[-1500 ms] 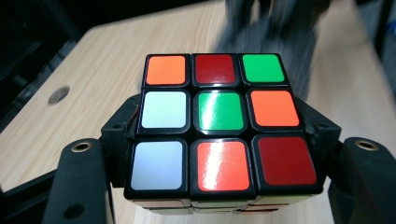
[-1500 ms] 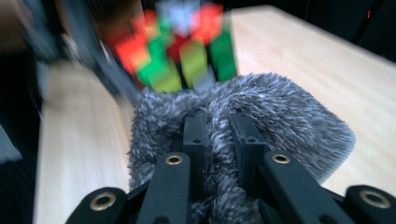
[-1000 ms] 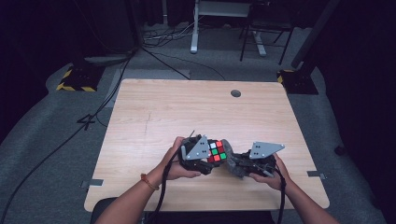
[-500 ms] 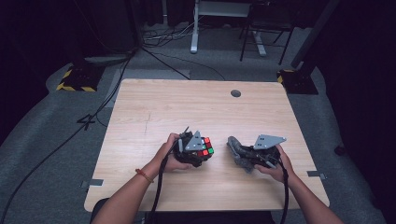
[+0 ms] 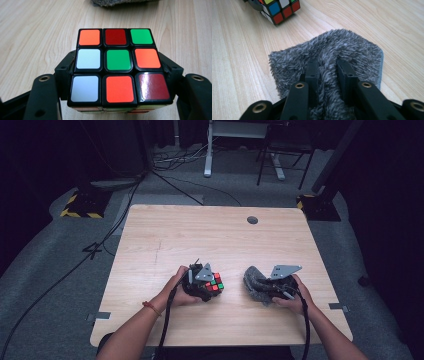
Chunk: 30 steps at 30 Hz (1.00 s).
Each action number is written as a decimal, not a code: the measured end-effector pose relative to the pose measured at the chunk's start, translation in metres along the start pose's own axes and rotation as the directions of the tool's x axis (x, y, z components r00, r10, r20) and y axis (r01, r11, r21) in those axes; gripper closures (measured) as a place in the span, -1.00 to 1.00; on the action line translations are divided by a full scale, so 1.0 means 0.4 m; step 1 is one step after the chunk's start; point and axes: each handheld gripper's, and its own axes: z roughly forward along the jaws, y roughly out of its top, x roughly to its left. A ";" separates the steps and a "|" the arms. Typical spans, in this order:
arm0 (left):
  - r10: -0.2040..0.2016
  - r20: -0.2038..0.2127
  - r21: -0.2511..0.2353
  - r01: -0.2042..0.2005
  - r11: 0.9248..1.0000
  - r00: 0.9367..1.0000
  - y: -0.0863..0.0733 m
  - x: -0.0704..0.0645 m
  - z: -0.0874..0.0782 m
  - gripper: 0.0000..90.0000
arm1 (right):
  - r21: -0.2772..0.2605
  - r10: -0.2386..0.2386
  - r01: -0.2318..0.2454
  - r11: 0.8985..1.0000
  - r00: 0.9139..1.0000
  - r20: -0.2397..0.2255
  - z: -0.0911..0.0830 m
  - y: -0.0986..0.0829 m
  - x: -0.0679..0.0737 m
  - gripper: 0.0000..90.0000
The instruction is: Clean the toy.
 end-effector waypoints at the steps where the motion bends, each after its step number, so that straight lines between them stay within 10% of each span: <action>1: 0.001 0.005 0.005 -0.001 1.000 1.000 -0.001 -0.001 0.003 -0.26 | -0.002 0.006 -0.006 1.000 1.000 -0.007 0.001 -0.001 0.000 0.61; 15: -0.057 0.039 0.022 0.056 0.998 0.998 -0.019 0.012 0.013 -0.30 | 0.026 0.011 -0.009 1.000 0.999 -0.053 0.027 -0.009 0.007 0.42; 30: -0.022 -0.008 0.034 0.022 0.999 1.000 -0.002 0.000 -0.001 -0.36 | 0.014 -0.021 0.021 1.000 1.000 0.001 -0.007 0.013 0.019 0.07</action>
